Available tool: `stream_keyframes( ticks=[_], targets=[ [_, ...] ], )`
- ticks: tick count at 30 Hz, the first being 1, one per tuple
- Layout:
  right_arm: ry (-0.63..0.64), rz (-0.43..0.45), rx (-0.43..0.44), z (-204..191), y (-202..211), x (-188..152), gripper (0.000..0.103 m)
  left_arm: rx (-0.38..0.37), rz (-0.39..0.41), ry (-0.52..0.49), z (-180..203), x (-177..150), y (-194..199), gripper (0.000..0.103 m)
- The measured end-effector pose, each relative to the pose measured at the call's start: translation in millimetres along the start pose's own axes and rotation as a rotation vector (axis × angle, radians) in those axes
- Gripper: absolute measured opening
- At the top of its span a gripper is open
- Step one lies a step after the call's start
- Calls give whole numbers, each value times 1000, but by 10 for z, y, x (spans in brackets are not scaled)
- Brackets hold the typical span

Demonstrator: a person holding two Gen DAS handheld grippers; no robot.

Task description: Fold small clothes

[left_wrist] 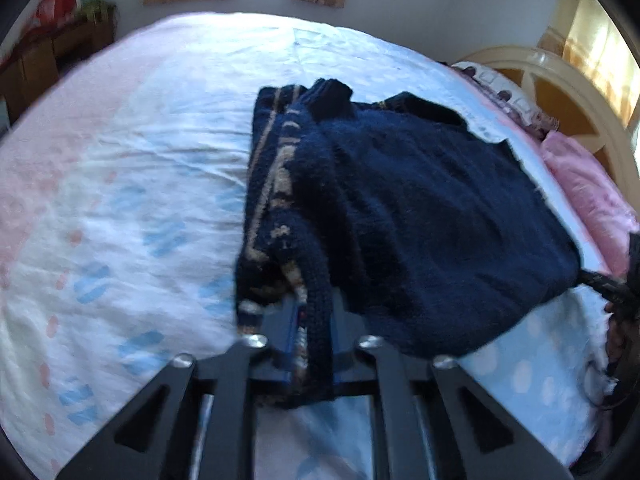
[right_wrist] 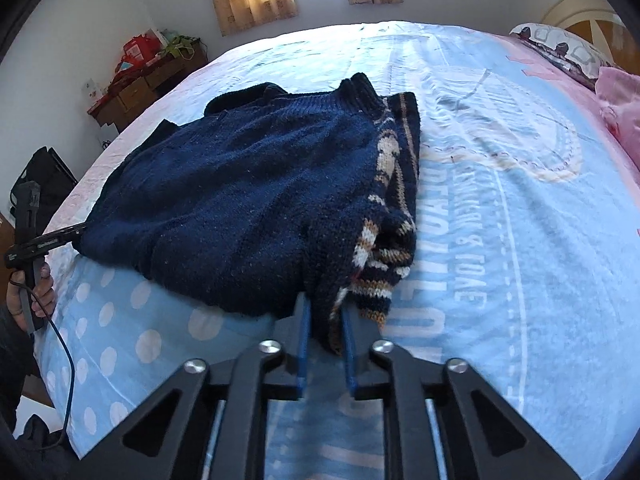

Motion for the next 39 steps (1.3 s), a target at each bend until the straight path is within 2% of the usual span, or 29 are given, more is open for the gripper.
stream_keyframes(
  ticks=[2, 4, 7, 9, 11, 14, 19, 20, 21, 22, 23, 24, 26, 29, 33, 36, 38, 39],
  targets=[
    [6, 24, 19, -51, 133, 49, 9, 20, 33, -7, -20, 28, 137, 11],
    [11, 66, 47, -79, 394, 122, 9, -23, 69, 3, -31, 58, 345, 11],
    [21, 89, 71, -45, 699, 150, 8, -25, 56, -5, -48, 40, 415, 11],
    [45, 56, 41, -6, 666, 56, 8, -17, 7, 6, -81, -40, 284, 11],
    [42, 5, -9, 78, 462, -82, 8, -1, -33, 10, -94, -125, 148, 12],
    [38, -62, -32, 148, 189, -241, 8, 6, -18, 13, -106, -166, 118, 12],
    [57, -13, -15, 112, 404, -120, 14, 39, 32, -44, -64, -71, 305, 21],
    [57, -1, -23, 127, 469, -63, 22, 48, 53, -49, -77, -33, 365, 24],
    [58, 16, -42, 146, 541, 4, 28, 75, 82, -54, -96, 24, 446, 33],
    [55, 39, -49, 163, 615, 83, 39, 104, 113, -61, -117, 91, 513, 41],
    [42, 81, -44, 173, 719, 202, 40, 126, 146, -63, -130, 153, 586, 57],
    [36, 109, -38, 159, 776, 293, 40, 140, 178, -64, -129, 223, 638, 66],
    [40, 157, -1, 42, 842, 501, 40, 144, 194, -69, -109, 358, 610, 67],
    [67, 165, 69, -247, 684, 784, 40, 142, 174, -103, 9, 561, 389, 67],
    [100, 86, 126, -595, 102, 1052, 40, 172, 93, -137, 136, 751, -40, 67],
    [86, 13, 90, -631, -365, 1146, 40, 221, 10, -130, 115, 827, -378, 67],
    [39, -37, 4, -461, -640, 1171, 40, 267, -44, -136, 50, 803, -557, 68],
    [2, -69, -24, -345, -752, 1173, 40, 270, -52, -136, 28, 795, -614, 74]
  ],
)
Point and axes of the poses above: each gripper's, at about its wrist camera, not at the fingertips, and y roughly against the way its jaws point, z to its right, x to its top, the point moved 6 cm from there along -y, roughly the way its jaws point, and after that the axes turned 6 degrees about -y, right-handed, at the moved point
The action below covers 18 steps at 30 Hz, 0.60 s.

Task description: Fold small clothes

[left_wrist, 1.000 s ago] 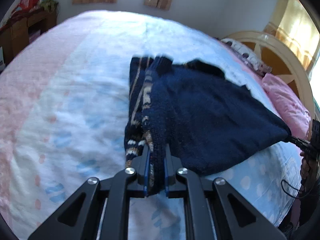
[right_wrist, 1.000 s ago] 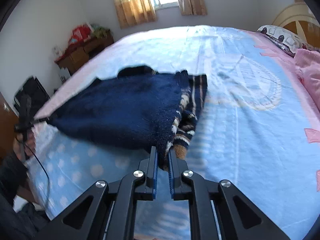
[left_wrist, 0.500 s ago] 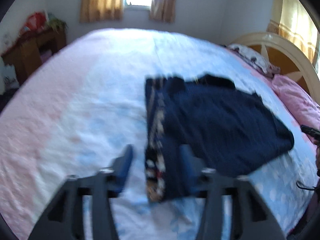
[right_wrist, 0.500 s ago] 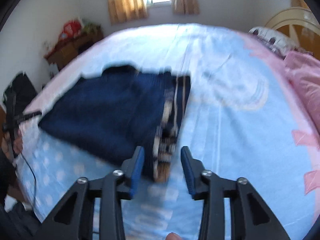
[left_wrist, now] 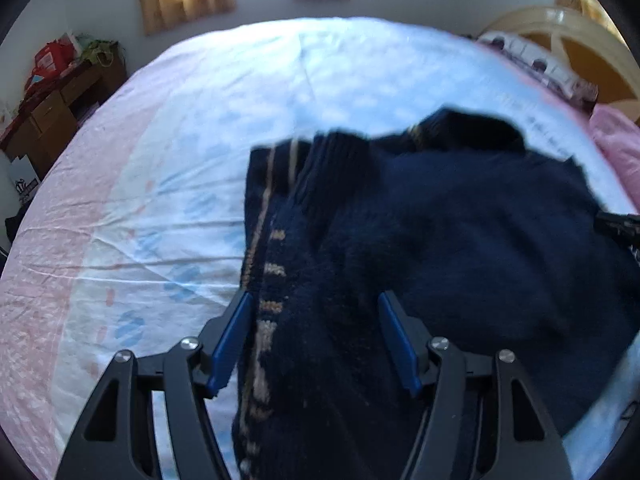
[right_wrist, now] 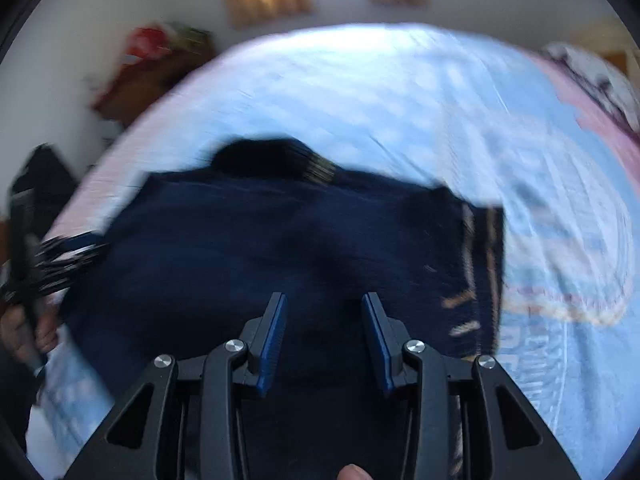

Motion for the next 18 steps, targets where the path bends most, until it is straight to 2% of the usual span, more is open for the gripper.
stream_keyframes(
  ticks=[1, 2, 3, 5, 7, 8, 11, 13, 16, 18],
  targets=[
    [-33, -9, -12, 97, -49, -4, 40, 11, 11, 13, -32, 0, -23, 79],
    [-71, 0, 15, 209, -91, 6, 39, 27, 13, 24, -68, -2, -38, 92],
    [-79, 7, 40, 246, -99, 10, 38, 29, 10, 47, -125, -7, -68, 99],
    [-63, 12, 57, 272, -73, -16, 38, -45, -1, 119, -225, -37, -125, 99],
    [-16, 18, 31, 217, -58, -49, 38, -122, -13, 193, -326, -71, -129, 99],
    [-6, 19, 20, 198, -56, -55, 39, -134, -11, 218, -362, -82, -104, 99],
    [-20, 28, -4, 190, 62, -83, 40, -136, 31, 246, -465, -120, 106, 98],
    [-18, 39, -24, 175, 96, -68, 42, -104, 60, 232, -523, -134, 238, 98],
    [31, 86, -33, 18, 277, -96, 53, -39, 78, 174, -570, -152, 378, 98],
    [51, 109, -28, -130, 367, -123, 54, 12, 81, 137, -603, -140, 394, 98]
  ],
)
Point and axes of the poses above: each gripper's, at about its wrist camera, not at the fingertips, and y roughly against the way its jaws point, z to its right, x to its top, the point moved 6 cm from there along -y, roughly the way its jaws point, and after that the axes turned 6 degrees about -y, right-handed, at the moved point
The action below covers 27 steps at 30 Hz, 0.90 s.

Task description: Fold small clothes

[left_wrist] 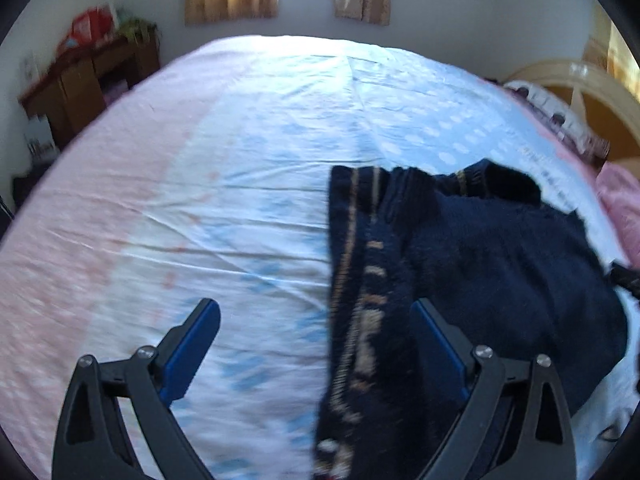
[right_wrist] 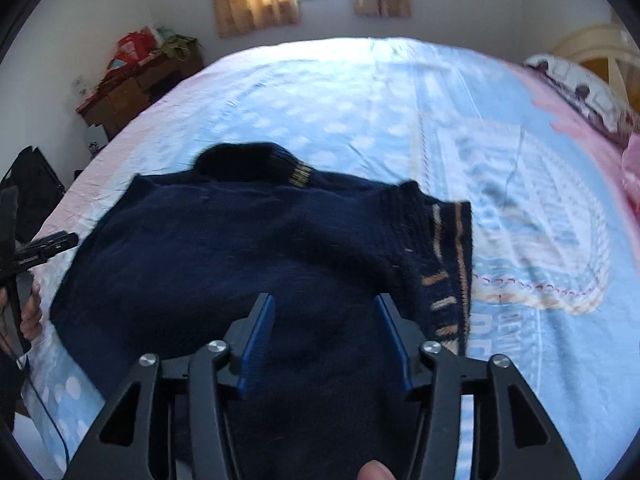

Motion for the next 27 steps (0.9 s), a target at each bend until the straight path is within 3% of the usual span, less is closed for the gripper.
stream_keyframes(
  ticks=[4, 10, 13, 19, 27],
  targets=[
    [62, 29, 53, -452, 142, -105, 54, 50, 2, -44, -28, -14, -16, 98],
    [223, 22, 109, -1206, 157, -436, 54, 51, -12, -55, -64, -70, -67, 98],
    [316, 17, 94, -1500, 68, -576, 54, 44, -27, -60, -61, -116, -115, 98],
    [271, -129, 82, -1510, -385, -824, 55, 23, -39, -70, -48, -212, -178, 98],
    [265, -104, 65, -1530, -306, -777, 56, -21, -30, -57, -114, -247, -143, 98]
  ],
)
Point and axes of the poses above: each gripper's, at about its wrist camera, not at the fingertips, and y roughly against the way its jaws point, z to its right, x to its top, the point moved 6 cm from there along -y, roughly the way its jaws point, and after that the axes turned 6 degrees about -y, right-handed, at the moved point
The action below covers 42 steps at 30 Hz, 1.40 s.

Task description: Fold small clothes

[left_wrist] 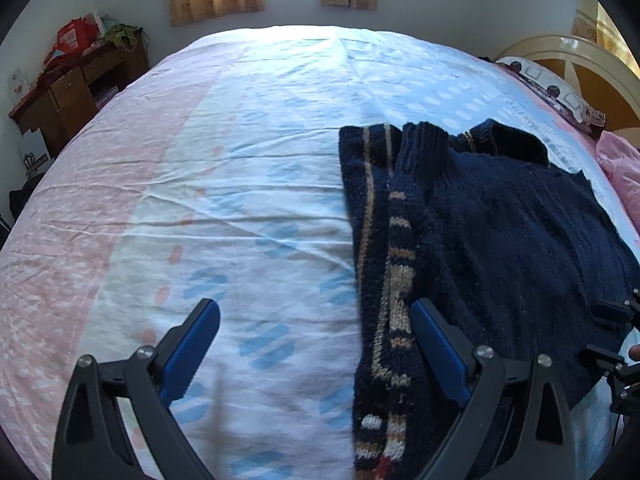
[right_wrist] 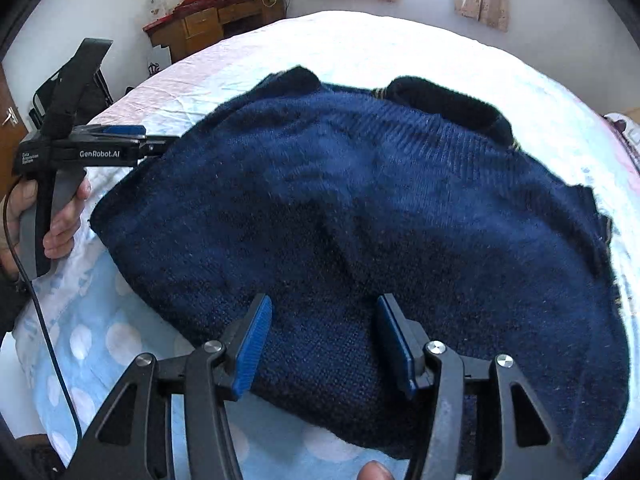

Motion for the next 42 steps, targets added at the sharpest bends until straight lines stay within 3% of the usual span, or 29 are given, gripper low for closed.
stream_keyframes(
  ticks=[3, 8, 17, 19, 24, 27, 29, 32, 38, 40, 41, 42],
  targets=[
    [51, 58, 16, -247, 174, 65, 56, 6, 18, -25, -49, 7, 78, 98],
    [246, 112, 40, -927, 241, 59, 56, -4, 28, 2, -348, 70, 158, 98],
    [472, 142, 20, -1749, 6, -20, 56, -180, 61, 107, -781, 180, 189, 99],
    [500, 145, 17, -1857, -72, -24, 56, -254, 49, 98, -700, 232, 119, 99],
    [520, 185, -42, -2075, -223, 42, 56, -325, 18, 38, -390, 405, -95, 99],
    [491, 187, -52, -2063, -273, 108, 56, -340, 17, -12, -173, 537, -214, 99],
    [482, 182, -54, -2055, -296, 128, 44, -355, 5, -41, -26, 619, -298, 99],
    [474, 186, -50, -2044, -284, 140, 35, -364, -9, -88, 193, 745, -424, 99],
    [494, 189, -50, -2085, -307, 138, 27, -314, -37, -105, 330, 939, -704, 98],
    [493, 187, -42, -2089, -302, 131, 20, -329, -60, -100, 353, 939, -781, 87],
    [485, 186, -37, -2077, -297, 137, 17, -341, -71, -99, 366, 925, -805, 60],
    [479, 185, -30, -2070, -286, 141, 14, -382, -67, -98, 393, 917, -787, 45]
  ],
)
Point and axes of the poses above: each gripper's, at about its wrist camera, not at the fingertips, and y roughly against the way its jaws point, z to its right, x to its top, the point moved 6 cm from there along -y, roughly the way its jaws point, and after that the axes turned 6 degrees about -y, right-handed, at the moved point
